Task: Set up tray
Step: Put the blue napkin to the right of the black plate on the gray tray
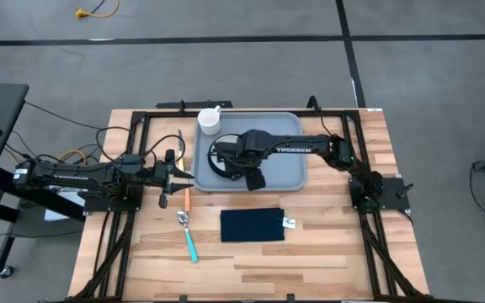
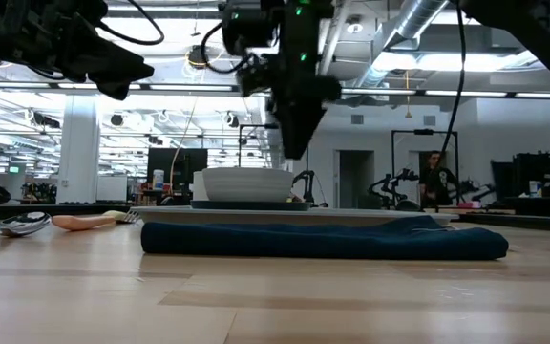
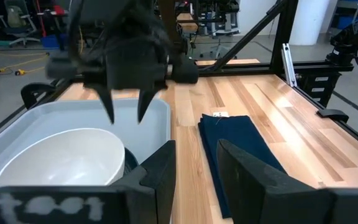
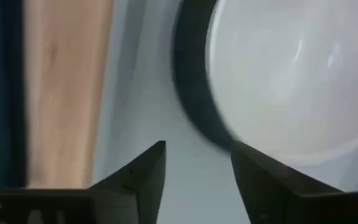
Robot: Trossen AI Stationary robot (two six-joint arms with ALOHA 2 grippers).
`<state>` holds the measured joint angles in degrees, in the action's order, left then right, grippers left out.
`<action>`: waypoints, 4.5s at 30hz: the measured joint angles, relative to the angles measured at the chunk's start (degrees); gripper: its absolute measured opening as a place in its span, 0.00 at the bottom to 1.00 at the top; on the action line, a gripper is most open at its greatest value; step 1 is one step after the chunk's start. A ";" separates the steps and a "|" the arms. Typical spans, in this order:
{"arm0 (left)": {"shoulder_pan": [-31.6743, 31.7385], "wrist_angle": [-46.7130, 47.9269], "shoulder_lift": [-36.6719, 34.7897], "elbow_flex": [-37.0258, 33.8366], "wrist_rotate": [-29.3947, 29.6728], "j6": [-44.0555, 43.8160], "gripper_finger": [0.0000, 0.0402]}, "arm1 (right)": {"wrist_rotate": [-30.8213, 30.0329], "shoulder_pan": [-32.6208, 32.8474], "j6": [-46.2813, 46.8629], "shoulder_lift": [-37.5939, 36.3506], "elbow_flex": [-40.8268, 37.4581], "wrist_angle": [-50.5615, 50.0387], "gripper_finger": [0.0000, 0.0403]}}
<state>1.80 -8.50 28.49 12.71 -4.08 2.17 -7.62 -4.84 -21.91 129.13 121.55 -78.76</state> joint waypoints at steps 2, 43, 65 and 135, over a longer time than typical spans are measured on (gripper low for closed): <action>0.00 0.01 0.00 0.00 0.00 0.00 0.26 | 0.15 0.54 3.03 -0.01 2.33 -5.93 0.47; -0.02 -0.73 0.02 0.02 -10.31 -7.29 0.26 | 9.91 22.34 35.48 -39.20 -56.80 31.15 0.38; -0.02 -12.02 0.00 0.02 -9.46 7.57 0.26 | 6.98 20.22 32.65 -29.75 -57.07 50.53 0.36; -0.02 -11.12 0.00 0.02 -9.70 -4.41 0.26 | 20.14 25.46 39.23 -16.60 -53.67 45.44 0.03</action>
<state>1.78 -19.62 28.49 12.73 -13.78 -2.24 12.51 20.61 17.31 112.53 67.88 -33.32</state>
